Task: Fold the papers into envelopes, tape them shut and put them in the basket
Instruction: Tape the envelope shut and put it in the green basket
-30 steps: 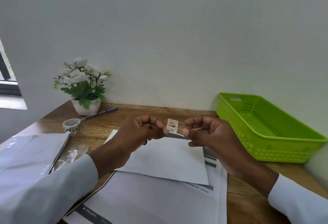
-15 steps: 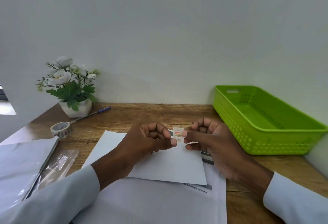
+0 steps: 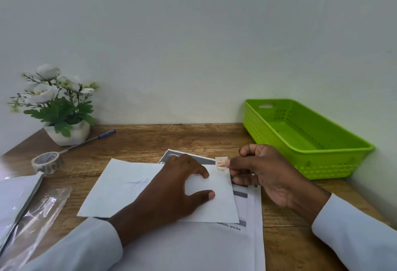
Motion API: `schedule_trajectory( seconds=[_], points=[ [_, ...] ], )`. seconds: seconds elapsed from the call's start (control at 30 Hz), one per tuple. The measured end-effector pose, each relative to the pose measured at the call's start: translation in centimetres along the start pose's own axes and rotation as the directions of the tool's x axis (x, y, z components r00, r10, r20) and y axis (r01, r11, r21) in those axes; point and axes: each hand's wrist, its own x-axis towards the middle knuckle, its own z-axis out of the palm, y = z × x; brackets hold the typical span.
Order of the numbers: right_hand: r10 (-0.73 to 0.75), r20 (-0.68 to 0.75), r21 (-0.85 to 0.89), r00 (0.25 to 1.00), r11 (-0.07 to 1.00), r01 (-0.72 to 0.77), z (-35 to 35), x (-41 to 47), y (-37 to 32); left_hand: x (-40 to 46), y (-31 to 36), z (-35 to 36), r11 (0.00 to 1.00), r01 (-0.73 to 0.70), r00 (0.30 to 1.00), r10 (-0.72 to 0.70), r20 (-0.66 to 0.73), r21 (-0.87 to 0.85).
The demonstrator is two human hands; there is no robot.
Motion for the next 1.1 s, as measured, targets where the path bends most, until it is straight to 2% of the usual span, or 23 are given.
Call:
schedule_trajectory(
  seconds=[0.13, 0.33, 0.6, 1.1],
  points=[
    [0.035, -0.019, -0.036, 0.999, 0.999, -0.036, 0.3, 0.3, 1.1, 0.0, -0.2, 0.5, 1.000, 0.015, 1.000, -0.015, -0.019, 0.002],
    [0.026, -0.045, -0.047, 0.999, 0.998, -0.028, 0.0, 0.9, 1.5, 0.0, -0.4, 0.8, 0.998, 0.006, 0.999, -0.009, 0.053, 0.059],
    [0.020, -0.048, -0.068, 0.999, 0.997, -0.023, 0.1, 1.1, 1.9, -0.1, -0.6, 1.2, 0.985, -0.050, 0.996, 0.037, 0.077, 0.168],
    [0.002, -0.015, -0.112, 1.000, 0.994, -0.004, -0.1, 1.2, 2.0, 0.1, -0.9, 1.3, 0.977, -0.059, 0.993, 0.036, 0.114, 0.204]
  ],
)
